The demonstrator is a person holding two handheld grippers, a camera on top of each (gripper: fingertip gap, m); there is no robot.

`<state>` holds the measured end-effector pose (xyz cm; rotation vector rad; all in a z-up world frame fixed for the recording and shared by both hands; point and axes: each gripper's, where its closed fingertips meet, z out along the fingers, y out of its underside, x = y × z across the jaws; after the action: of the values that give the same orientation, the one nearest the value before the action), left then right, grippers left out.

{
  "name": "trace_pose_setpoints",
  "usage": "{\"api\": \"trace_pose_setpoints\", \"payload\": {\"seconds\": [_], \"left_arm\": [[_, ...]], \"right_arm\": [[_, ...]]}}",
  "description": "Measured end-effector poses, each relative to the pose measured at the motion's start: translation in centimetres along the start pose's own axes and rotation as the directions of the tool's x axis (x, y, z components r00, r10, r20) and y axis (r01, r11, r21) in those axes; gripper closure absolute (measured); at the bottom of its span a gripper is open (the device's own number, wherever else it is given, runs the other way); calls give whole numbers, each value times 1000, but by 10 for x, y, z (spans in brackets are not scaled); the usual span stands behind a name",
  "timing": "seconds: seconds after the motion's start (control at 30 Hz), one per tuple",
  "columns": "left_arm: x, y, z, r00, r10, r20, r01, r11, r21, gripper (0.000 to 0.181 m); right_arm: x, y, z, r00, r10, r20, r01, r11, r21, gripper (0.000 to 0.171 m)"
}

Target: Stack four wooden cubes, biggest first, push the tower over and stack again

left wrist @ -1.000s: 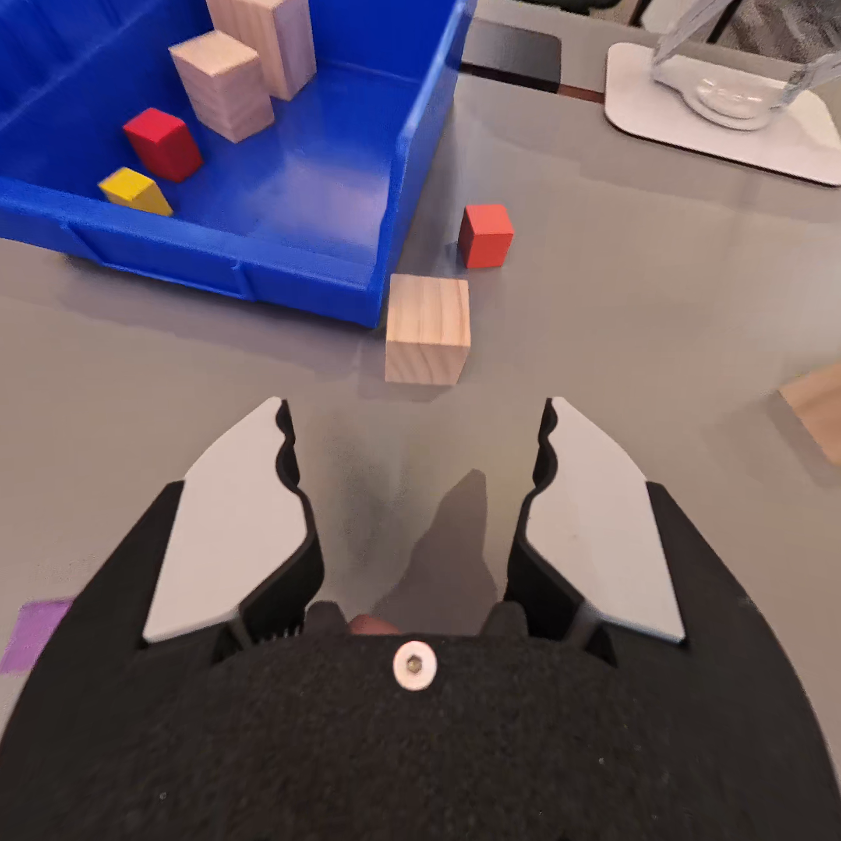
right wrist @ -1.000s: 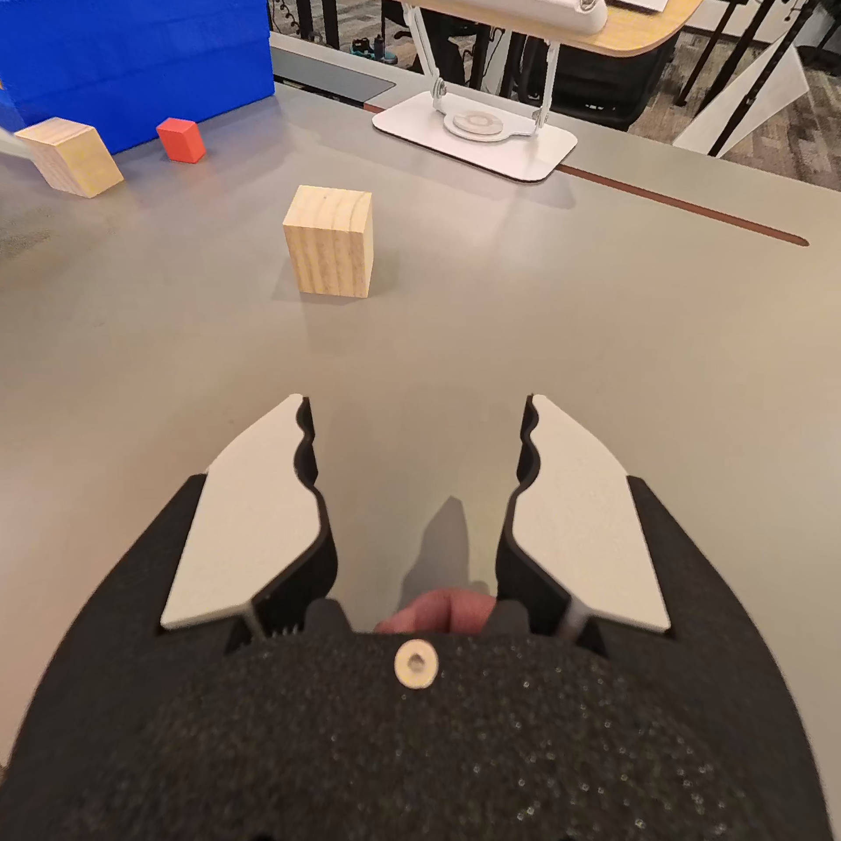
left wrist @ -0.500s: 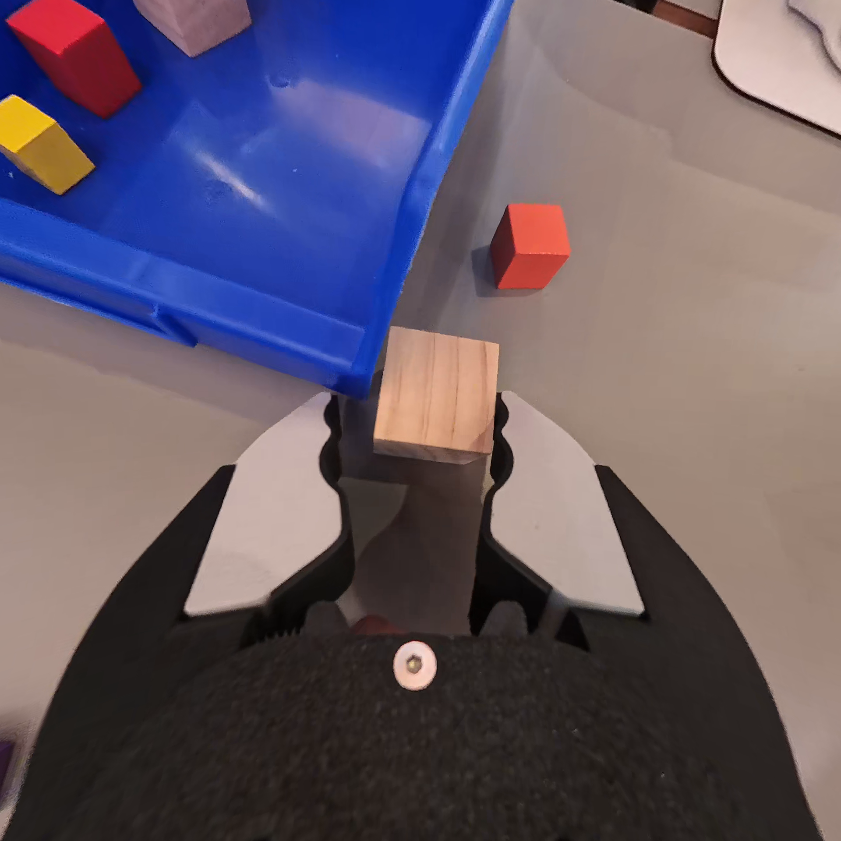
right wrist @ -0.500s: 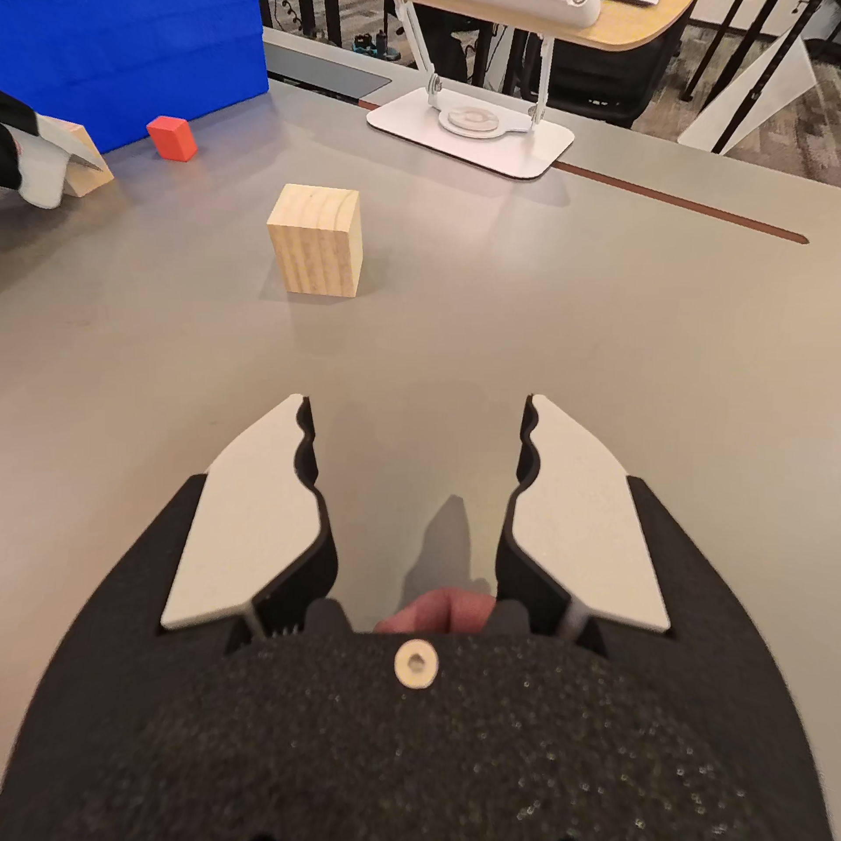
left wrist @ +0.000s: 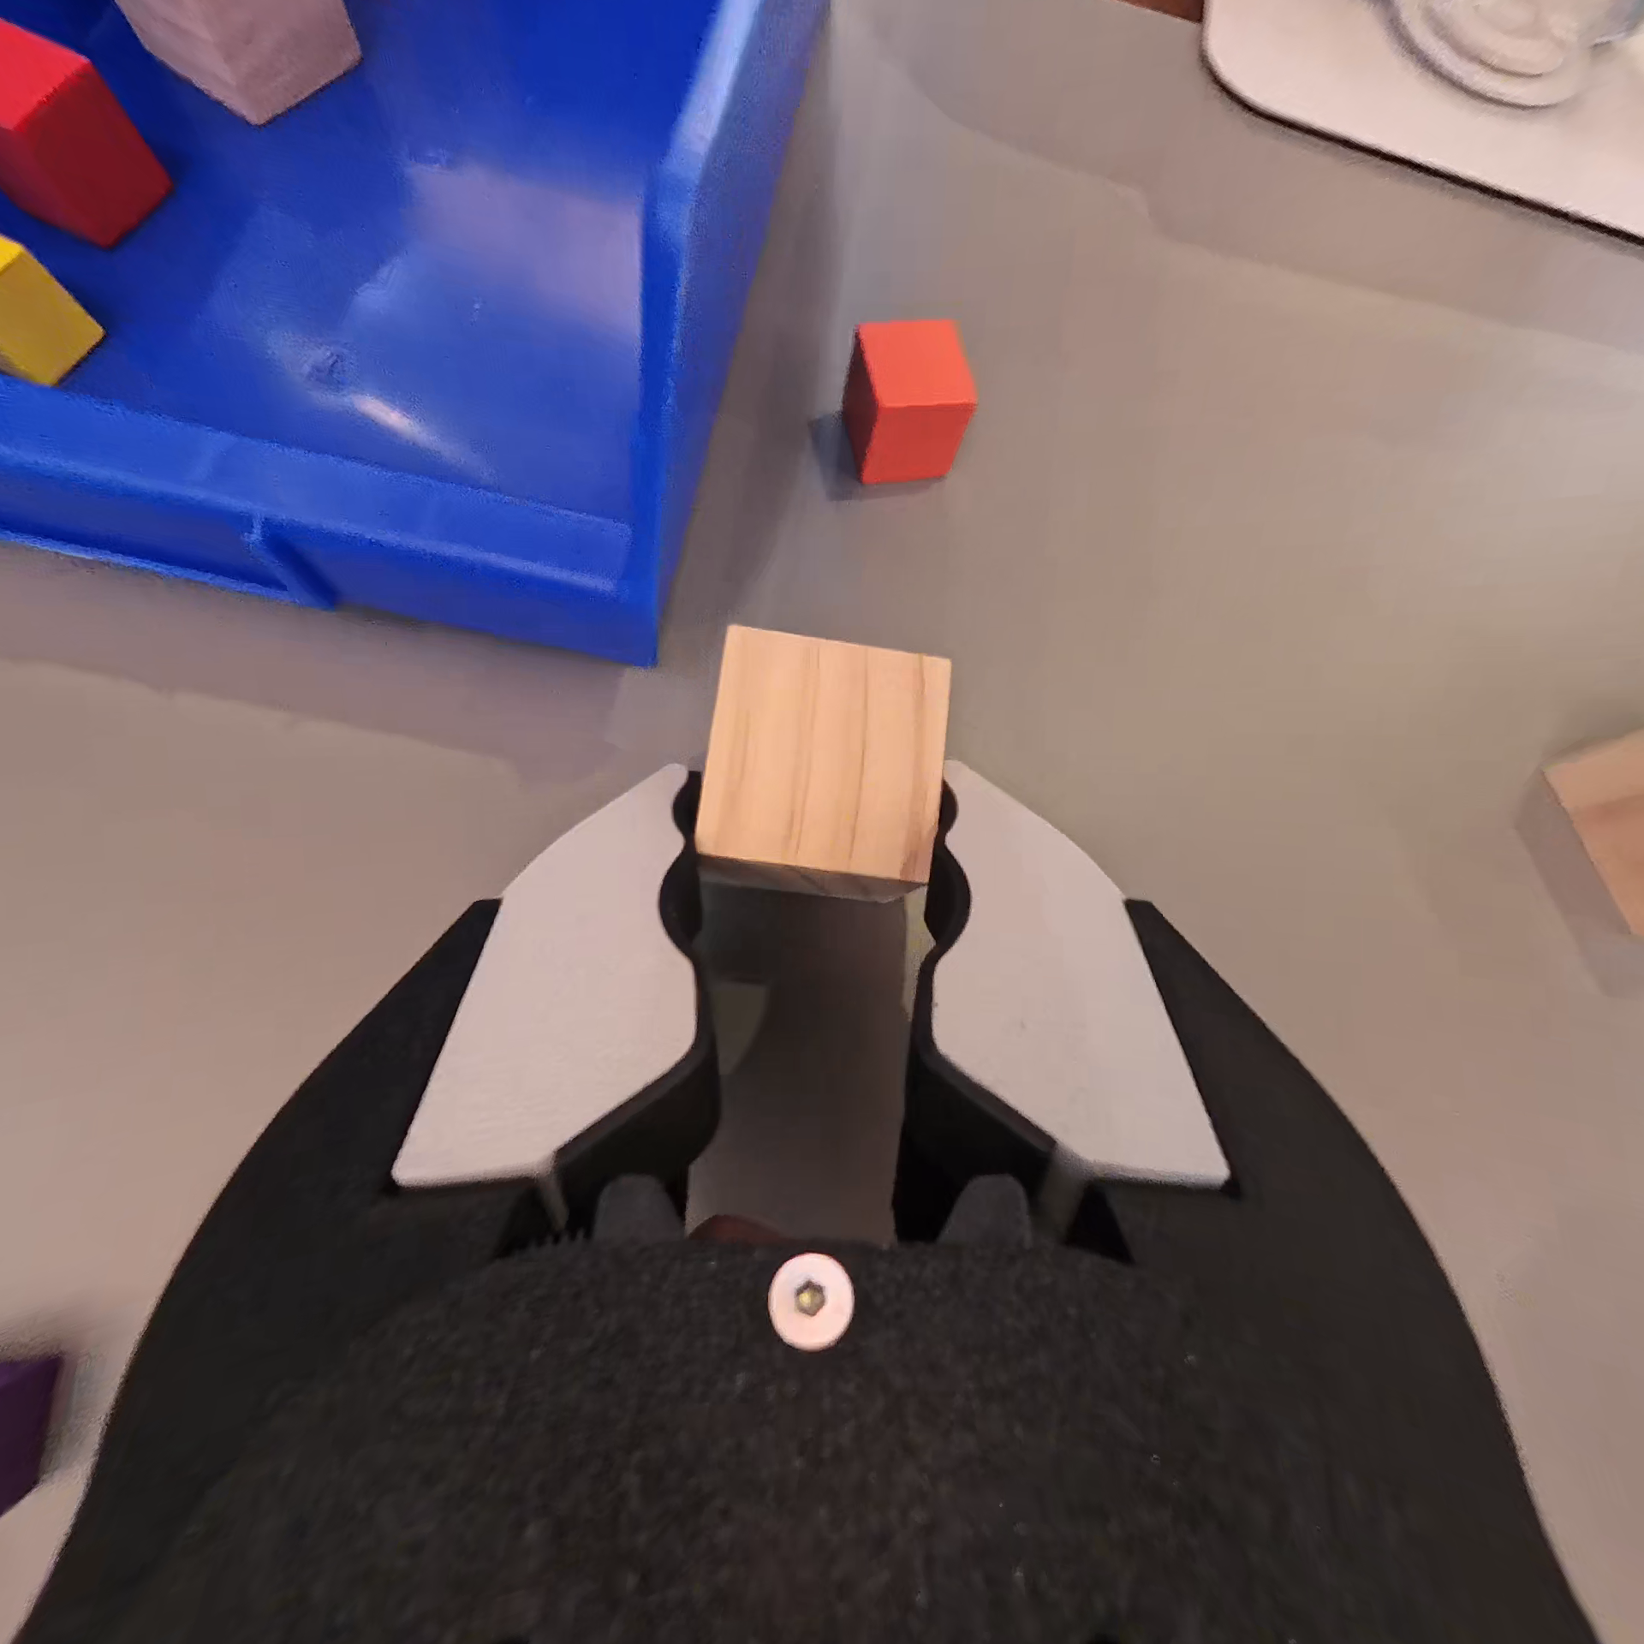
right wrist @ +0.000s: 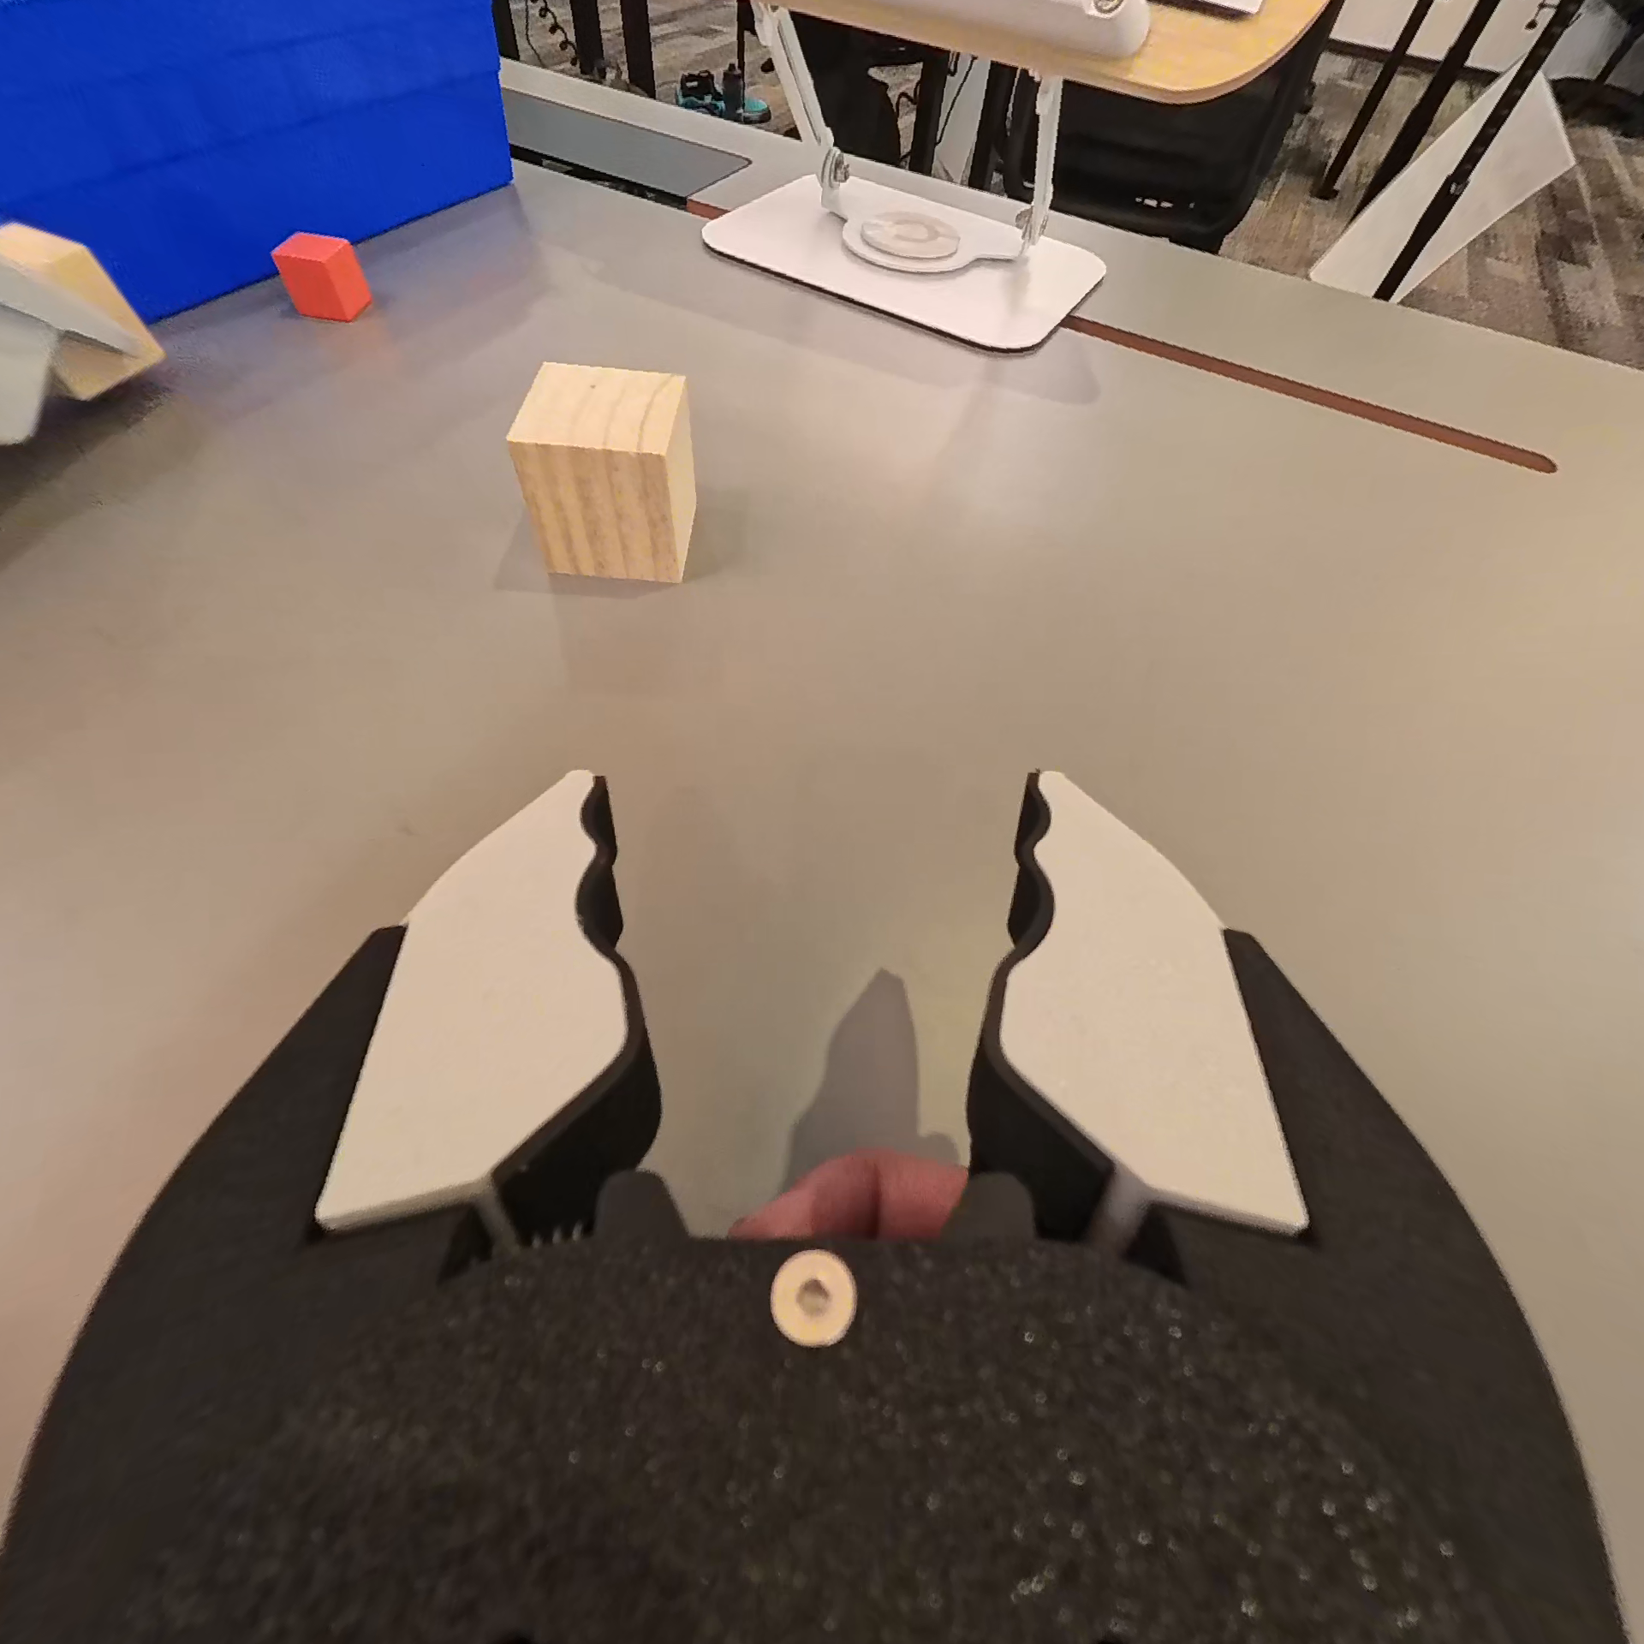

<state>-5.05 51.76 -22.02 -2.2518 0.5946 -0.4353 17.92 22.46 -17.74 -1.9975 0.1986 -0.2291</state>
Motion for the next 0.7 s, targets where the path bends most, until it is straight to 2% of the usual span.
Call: {"api": "trace_pose_setpoints", "payload": {"seconds": [0.07, 0.2, 0.37, 0.57, 0.7], "left_arm": [[8, 2, -14, 998, 49, -25, -49, 999, 19, 134], [38, -1, -55, 968, 221, -121, -202, 967, 154, 134], [56, 21, -92, 913, 357, -195, -316, 924, 215, 134], [75, 31, -99, 817, 469, -335, -415, 882, 224, 134], [114, 19, -89, 679, 551, -484, -513, 829, 224, 134]], "right_arm": [[-1, -2, -2, 1000, 0, -3, 0, 1000, 8, 85], [-3, -6, -5, 1000, -8, -12, 8, 999, 31, 87], [-1, 0, -8, 999, 2, -45, -1, 1000, 26, 87], [-3, 6, -14, 998, 12, -68, -11, 1000, 20, 87], [-3, 3, -17, 997, 14, -75, -11, 999, 32, 87]]}}
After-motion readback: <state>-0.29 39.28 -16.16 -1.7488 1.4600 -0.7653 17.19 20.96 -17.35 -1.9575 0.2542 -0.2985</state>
